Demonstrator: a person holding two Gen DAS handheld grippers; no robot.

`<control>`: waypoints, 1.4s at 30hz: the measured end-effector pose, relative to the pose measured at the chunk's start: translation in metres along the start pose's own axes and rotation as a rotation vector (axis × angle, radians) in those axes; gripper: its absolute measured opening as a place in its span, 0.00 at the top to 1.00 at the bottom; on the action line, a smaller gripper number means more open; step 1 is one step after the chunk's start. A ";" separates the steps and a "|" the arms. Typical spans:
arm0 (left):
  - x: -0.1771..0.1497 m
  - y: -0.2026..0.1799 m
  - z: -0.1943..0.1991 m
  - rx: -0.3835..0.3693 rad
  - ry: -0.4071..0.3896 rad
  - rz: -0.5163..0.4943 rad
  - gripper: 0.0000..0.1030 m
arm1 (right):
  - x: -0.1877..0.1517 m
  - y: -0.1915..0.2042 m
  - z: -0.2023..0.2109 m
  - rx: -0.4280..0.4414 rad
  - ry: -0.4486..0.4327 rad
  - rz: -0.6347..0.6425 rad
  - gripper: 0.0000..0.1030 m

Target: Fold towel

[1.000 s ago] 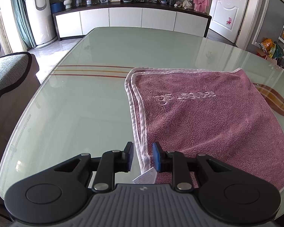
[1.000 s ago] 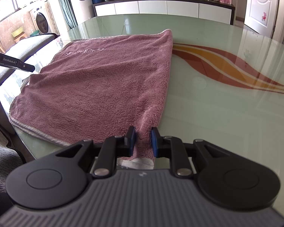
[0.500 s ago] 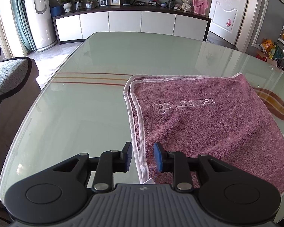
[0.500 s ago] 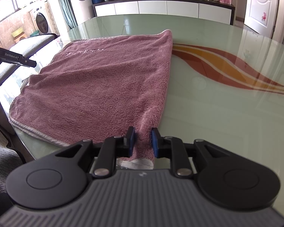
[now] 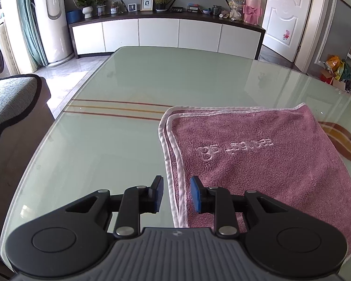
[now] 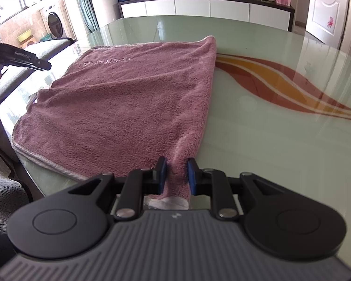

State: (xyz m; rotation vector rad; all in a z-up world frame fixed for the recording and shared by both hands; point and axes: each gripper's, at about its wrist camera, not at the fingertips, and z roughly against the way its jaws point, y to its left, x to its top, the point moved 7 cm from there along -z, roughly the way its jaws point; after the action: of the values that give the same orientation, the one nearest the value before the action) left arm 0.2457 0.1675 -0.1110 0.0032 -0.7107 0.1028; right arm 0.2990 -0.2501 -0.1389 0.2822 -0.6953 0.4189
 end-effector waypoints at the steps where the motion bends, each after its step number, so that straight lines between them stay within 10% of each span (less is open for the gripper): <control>1: 0.000 0.000 -0.001 0.000 0.000 -0.001 0.72 | 0.000 0.000 0.000 -0.001 -0.001 -0.003 0.82; 42: 0.063 -0.004 -0.112 0.027 -0.022 -0.160 0.79 | 0.062 0.046 -0.023 0.084 -0.099 0.175 0.72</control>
State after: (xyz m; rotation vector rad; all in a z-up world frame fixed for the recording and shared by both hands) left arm 0.3663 0.1740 -0.1548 0.0867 -0.7279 -0.0407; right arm 0.3334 -0.1829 -0.1094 0.3244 -0.8041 0.6049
